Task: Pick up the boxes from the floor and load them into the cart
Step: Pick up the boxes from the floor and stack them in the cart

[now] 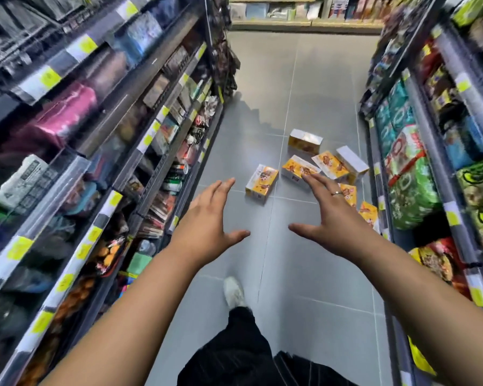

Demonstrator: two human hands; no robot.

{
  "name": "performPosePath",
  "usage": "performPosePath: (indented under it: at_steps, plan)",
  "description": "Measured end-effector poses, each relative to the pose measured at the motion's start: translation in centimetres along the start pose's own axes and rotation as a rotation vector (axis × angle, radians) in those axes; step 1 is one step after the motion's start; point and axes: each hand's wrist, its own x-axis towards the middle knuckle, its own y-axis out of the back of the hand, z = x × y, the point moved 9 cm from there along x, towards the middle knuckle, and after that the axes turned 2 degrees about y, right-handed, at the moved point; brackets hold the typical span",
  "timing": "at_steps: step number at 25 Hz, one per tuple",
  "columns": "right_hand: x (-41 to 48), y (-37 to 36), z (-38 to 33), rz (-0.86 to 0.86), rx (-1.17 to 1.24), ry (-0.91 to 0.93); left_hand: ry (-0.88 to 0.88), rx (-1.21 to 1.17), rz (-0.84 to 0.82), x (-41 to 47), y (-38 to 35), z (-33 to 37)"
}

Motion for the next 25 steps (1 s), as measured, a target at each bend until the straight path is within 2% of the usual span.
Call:
performPosePath:
  at_steps: [7,12,19,25]
  plan:
    - [18.8,0.2,3.2,0.025,0.013,-0.142,-0.056,0.047,-0.177,20.2,-0.9,-5.9]
    - [28.6,0.2,6.9,0.058,0.102,-0.271,-0.084,0.073,-0.267,32.7,-2.3,-8.4]
    - [43.8,0.2,16.6,0.015,0.119,-0.386,-0.013,0.028,-0.405,48.4,-10.3,-11.2]
    - [57.1,-3.8,24.6,-0.109,0.052,-0.434,0.079,-0.02,-0.466,57.7,-18.9,-13.9]
